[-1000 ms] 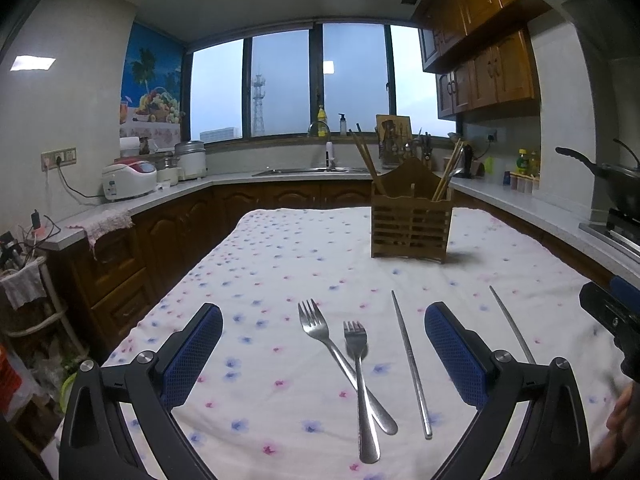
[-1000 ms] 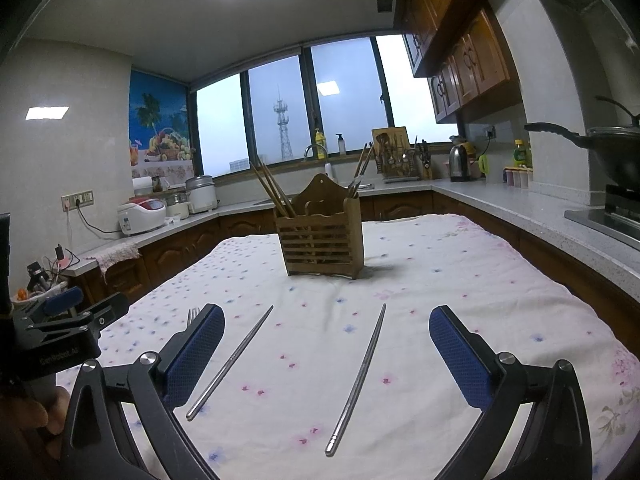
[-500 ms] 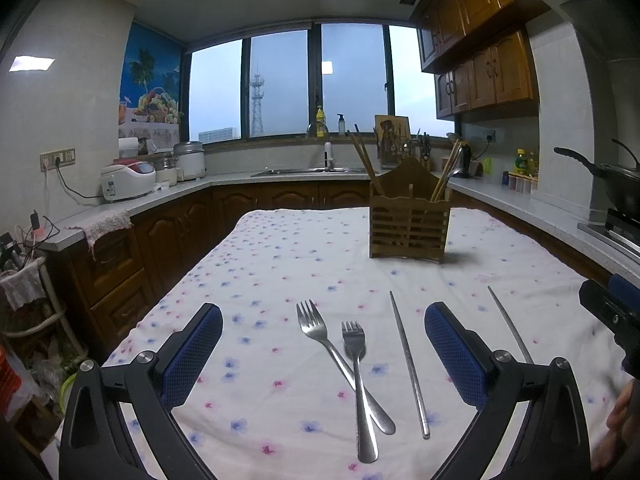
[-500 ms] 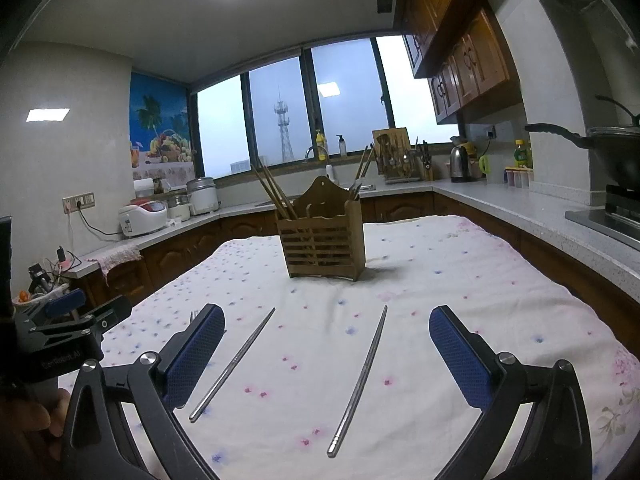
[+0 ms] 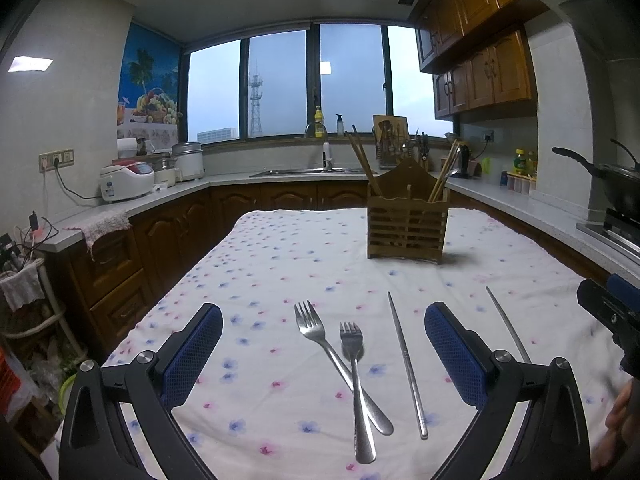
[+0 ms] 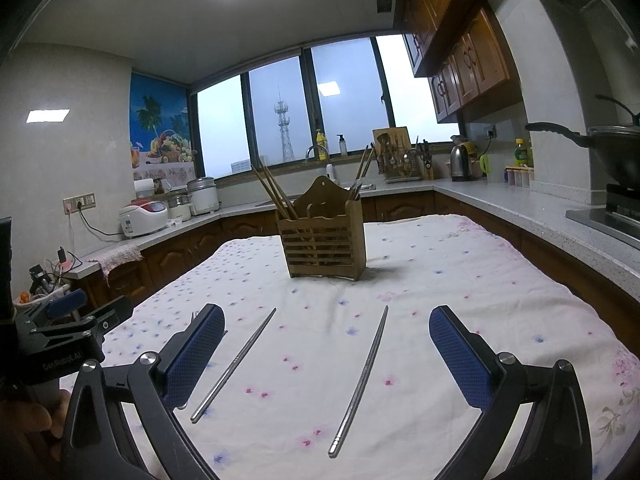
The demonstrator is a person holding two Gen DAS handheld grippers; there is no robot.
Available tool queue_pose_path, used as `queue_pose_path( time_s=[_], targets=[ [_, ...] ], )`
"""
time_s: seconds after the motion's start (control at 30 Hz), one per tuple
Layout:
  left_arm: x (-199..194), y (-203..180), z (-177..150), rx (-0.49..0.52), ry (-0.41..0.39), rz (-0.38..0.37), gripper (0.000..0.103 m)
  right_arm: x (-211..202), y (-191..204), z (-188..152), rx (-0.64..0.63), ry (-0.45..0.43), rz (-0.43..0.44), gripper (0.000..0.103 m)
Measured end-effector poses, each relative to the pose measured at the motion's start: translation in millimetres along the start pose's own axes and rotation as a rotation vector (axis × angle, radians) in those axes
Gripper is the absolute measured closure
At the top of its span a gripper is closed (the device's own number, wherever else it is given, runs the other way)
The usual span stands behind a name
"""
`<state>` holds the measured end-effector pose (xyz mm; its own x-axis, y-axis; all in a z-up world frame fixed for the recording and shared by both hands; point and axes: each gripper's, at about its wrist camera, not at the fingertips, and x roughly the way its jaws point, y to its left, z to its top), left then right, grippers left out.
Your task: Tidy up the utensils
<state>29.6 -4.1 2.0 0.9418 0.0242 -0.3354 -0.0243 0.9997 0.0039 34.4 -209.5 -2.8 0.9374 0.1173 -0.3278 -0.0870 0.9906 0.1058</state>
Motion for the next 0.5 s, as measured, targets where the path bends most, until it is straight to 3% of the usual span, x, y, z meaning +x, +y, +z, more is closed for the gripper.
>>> queue_pose_path(
  time_s=[0.5],
  targets=[
    [-1.6, 0.4, 3.1, -0.008, 0.004, -0.020, 0.001, 2.5, 3.4, 3.7, 0.015, 0.016, -0.010, 0.000]
  ],
)
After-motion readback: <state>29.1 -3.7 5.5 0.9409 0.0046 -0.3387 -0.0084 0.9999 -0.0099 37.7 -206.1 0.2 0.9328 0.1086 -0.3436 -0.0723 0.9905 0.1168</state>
